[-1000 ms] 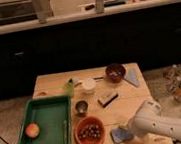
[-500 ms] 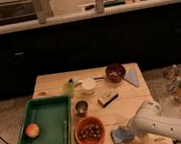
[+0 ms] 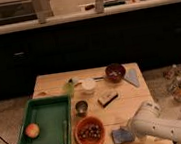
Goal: Place sponge in paper cup
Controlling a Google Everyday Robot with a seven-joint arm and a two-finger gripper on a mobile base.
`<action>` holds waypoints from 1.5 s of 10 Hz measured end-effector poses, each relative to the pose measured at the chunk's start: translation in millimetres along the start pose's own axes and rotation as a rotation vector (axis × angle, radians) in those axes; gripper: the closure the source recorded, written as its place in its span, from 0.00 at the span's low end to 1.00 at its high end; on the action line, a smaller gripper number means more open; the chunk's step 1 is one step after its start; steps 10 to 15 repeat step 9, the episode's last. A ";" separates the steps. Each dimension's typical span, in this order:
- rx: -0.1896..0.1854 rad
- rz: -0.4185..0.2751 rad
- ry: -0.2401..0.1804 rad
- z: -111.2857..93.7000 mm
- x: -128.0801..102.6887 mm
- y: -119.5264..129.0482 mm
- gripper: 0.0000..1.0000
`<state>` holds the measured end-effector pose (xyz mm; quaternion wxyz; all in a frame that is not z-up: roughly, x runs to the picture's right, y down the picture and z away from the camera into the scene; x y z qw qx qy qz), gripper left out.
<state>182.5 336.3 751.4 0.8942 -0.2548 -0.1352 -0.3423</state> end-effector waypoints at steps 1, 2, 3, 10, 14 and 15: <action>0.000 0.000 0.000 -0.1 -0.9 -1.4 0.20; 0.000 0.002 0.000 -0.1 -1.2 -1.5 0.20; -0.006 0.005 0.001 -0.1 -2.0 -0.9 0.20; -0.046 0.048 -0.006 -0.2 -9.2 -9.0 0.20; -0.046 0.048 -0.006 -0.2 -9.2 -9.0 0.20; -0.046 0.048 -0.006 -0.2 -9.2 -9.0 0.20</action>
